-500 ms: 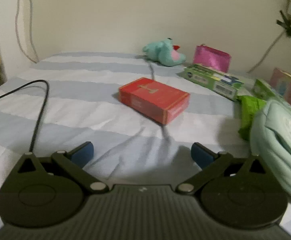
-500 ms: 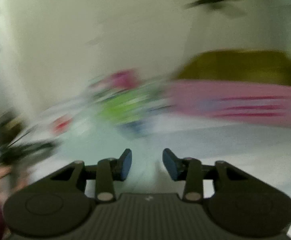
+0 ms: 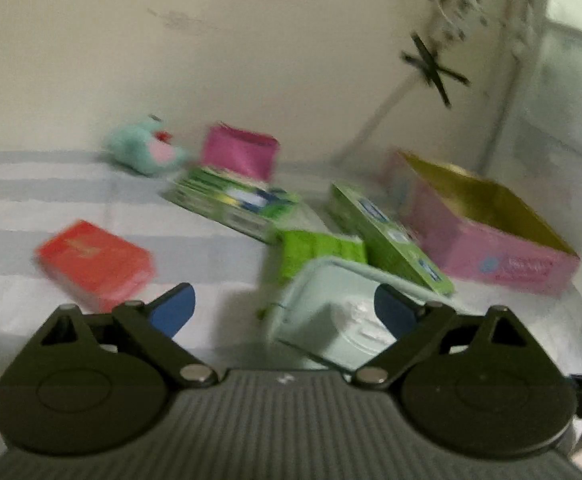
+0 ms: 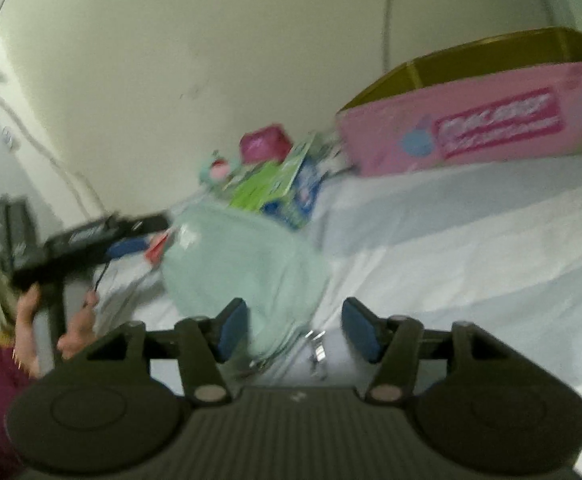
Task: Organize objects
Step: 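Grasp the mint-green pouch with the right gripper and lift it, then lower the mint-green pouch into the pink tin and open the right gripper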
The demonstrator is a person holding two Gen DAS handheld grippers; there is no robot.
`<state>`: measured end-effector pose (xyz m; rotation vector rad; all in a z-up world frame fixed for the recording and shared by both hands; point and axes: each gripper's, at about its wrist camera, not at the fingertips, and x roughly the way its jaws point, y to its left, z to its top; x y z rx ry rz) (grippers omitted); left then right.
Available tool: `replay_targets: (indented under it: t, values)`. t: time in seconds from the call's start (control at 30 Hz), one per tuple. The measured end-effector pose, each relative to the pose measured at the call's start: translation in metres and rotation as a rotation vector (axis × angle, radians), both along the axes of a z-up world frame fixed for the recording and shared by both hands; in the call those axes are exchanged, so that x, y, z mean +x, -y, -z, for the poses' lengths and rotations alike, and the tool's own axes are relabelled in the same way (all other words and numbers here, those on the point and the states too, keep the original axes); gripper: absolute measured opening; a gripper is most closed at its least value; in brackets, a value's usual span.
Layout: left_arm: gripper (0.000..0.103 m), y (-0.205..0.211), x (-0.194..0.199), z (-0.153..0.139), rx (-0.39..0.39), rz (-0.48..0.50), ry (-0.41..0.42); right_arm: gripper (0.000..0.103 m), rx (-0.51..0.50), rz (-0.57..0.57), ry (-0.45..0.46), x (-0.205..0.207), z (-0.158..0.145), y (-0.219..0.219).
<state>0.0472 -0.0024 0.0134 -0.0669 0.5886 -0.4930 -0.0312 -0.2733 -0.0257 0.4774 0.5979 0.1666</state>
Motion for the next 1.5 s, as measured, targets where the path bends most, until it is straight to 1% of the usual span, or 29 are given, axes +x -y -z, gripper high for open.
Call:
replay_targets:
  t: [0.03,0.07,0.1,0.13,0.17,0.2,0.23,0.27,0.3,0.37,0.4,0.47,0.53,0.6,0.7,0.8,0.83,0.9,0.93,1.03,1.13,1.2,1.27,1.33,1.4,1.43,1.5]
  values:
    - [0.093,0.004,0.006,0.007,0.005,0.014,-0.035,0.063,-0.009,-0.011,0.006,0.003,0.002,-0.004]
    - [0.089,0.005,0.009,0.014,-0.013,0.033,-0.07,0.063,-0.006,-0.025,0.01,0.008,0.004,-0.008]
    - [0.085,0.004,0.012,0.021,-0.064,0.05,-0.113,0.064,-0.001,-0.041,0.013,0.012,0.006,-0.013]
    - [0.075,0.002,0.012,0.025,-0.126,0.064,-0.16,0.062,-0.026,-0.044,0.028,0.011,0.008,-0.017]
    - [0.075,0.003,0.009,0.026,-0.146,0.041,-0.171,0.06,-0.077,-0.047,0.039,0.013,0.006,-0.022]
    - [0.074,0.007,0.004,0.022,-0.125,0.012,-0.149,0.056,-0.11,-0.05,0.054,0.014,0.004,-0.027]
    - [0.074,0.011,-0.005,0.015,-0.117,0.001,-0.129,0.053,-0.122,-0.048,0.072,0.014,0.0,-0.026]
    - [0.074,0.014,-0.01,0.006,-0.129,0.006,-0.103,0.052,-0.14,-0.038,0.101,0.011,-0.004,-0.024]
    - [0.074,0.021,-0.015,-0.008,-0.142,0.029,-0.064,0.051,-0.162,-0.019,0.14,0.005,-0.011,-0.019]
    - [0.074,0.043,-0.019,-0.036,-0.141,0.082,0.022,0.051,-0.198,0.035,0.225,-0.003,-0.027,-0.002]
    - [0.074,0.063,-0.02,-0.051,-0.128,0.111,0.075,0.051,-0.219,0.064,0.26,-0.006,-0.036,0.008]
    - [0.074,0.104,-0.012,-0.069,-0.096,0.163,0.145,0.051,-0.297,0.161,0.326,-0.008,-0.056,0.033]
    - [0.074,0.151,0.004,-0.077,-0.083,0.207,0.175,0.051,-0.338,0.25,0.348,-0.004,-0.07,0.061]
    - [0.074,0.193,0.028,-0.076,-0.106,0.222,0.159,0.051,-0.352,0.305,0.336,0.007,-0.077,0.098]
    - [0.074,0.237,0.06,-0.064,-0.14,0.208,0.077,0.051,-0.343,0.341,0.265,0.035,-0.077,0.14]
    - [0.074,0.266,0.071,-0.047,-0.117,0.175,0.02,0.053,-0.363,0.337,0.179,0.054,-0.069,0.167]
    - [0.074,0.272,0.077,-0.039,-0.103,0.166,-0.012,0.056,-0.368,0.333,0.148,0.058,-0.066,0.176]
    - [0.073,0.277,0.085,-0.029,-0.083,0.162,-0.068,0.059,-0.359,0.344,0.112,0.063,-0.058,0.189]
    - [0.073,0.278,0.086,-0.026,-0.07,0.159,-0.073,0.058,-0.355,0.357,0.112,0.063,-0.055,0.193]
    - [0.074,0.277,0.078,-0.025,-0.029,0.158,-0.037,0.059,-0.315,0.412,0.169,0.051,-0.054,0.201]
    - [0.074,0.274,0.067,-0.028,0.0,0.164,-0.004,0.059,-0.273,0.452,0.222,0.042,-0.059,0.197]
    - [0.074,0.267,0.048,-0.034,0.006,0.186,0.022,0.059,-0.254,0.457,0.269,0.032,-0.066,0.184]
    - [0.074,0.264,0.027,-0.04,0.024,0.199,0.072,0.059,-0.253,0.461,0.351,0.008,-0.072,0.163]
    - [0.074,0.256,0.002,-0.043,0.084,0.206,0.133,0.059,-0.239,0.46,0.404,-0.01,-0.074,0.143]
    - [0.074,0.237,-0.023,-0.04,0.142,0.194,0.169,0.059,-0.194,0.426,0.412,-0.018,-0.07,0.124]
    - [0.074,0.228,-0.031,-0.038,0.153,0.19,0.173,0.059,-0.173,0.405,0.405,-0.018,-0.068,0.117]
    - [0.075,0.201,-0.043,-0.031,0.156,0.172,0.168,0.059,-0.132,0.346,0.356,-0.016,-0.058,0.098]
